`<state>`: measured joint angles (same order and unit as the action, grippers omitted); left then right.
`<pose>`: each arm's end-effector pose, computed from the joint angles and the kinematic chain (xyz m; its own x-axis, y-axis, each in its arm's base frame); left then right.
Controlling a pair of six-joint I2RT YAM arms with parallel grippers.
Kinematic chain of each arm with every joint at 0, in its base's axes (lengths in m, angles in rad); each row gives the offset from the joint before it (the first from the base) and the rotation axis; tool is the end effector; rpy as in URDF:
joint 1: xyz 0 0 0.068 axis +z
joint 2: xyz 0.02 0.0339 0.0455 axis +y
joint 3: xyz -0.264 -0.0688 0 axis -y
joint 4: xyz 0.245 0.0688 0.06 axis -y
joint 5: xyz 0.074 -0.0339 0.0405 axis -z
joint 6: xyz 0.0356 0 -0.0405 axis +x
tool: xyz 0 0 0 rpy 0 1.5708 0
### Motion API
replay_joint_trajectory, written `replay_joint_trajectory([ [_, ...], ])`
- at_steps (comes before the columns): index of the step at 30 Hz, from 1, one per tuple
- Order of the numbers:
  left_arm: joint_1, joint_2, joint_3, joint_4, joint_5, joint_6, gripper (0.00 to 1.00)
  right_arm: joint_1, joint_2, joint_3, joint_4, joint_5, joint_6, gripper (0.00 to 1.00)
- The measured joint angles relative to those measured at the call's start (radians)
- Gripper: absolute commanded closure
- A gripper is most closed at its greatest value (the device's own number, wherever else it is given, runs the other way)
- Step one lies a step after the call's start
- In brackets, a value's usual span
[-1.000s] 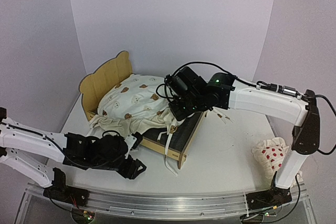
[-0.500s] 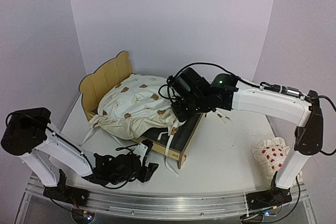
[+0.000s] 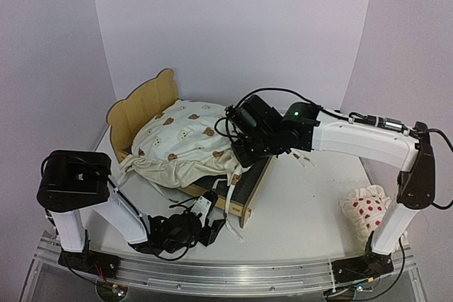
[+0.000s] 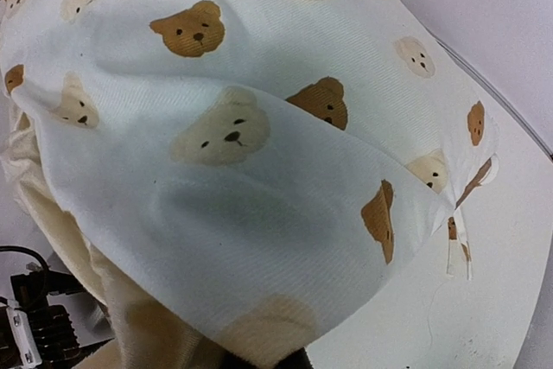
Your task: Set up the pet bed
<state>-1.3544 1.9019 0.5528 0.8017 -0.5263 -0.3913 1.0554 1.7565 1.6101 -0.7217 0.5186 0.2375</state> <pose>0.0835 -0.2967 0.0828 -0.3903 0.2393 -0.8891 0.6529 0.7528 -0.0840 0.2064 0.3286 0.3165 -0.5062 -0.4790 -0.7171 -0.4925 0.8432 -0.2156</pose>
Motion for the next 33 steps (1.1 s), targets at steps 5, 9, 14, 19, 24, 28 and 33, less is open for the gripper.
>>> replay_joint_trajectory([
  [5, 0.022, 0.065, 0.015, 0.081, -0.035, 0.002, 0.50, 0.000, -0.001, -0.007, 0.001, 0.000, 0.000, 1.00],
  [9, 0.045, 0.107, 0.017, 0.140, -0.056, 0.003, 0.50, 0.000, -0.002, -0.011, 0.003, 0.000, 0.000, 1.00],
  [14, 0.062, 0.166, 0.017, 0.265, -0.054, 0.016, 0.50, 0.000, -0.006, -0.022, 0.003, 0.000, 0.001, 1.00],
  [19, 0.064, 0.196, 0.014, 0.353, -0.052, 0.021, 0.54, 0.000, -0.007, -0.023, 0.003, 0.000, 0.001, 1.00],
  [24, 0.064, 0.232, 0.001, 0.453, -0.060, 0.027, 0.62, 0.000, -0.007, -0.023, 0.003, 0.000, 0.001, 1.00],
  [28, 0.064, 0.270, 0.003, 0.522, -0.083, 0.039, 0.68, 0.000, -0.007, -0.023, 0.003, -0.001, 0.001, 1.00],
  [33, 0.064, 0.298, 0.011, 0.570, -0.101, 0.062, 0.78, 0.000, -0.007, -0.027, 0.003, -0.003, 0.001, 1.00],
])
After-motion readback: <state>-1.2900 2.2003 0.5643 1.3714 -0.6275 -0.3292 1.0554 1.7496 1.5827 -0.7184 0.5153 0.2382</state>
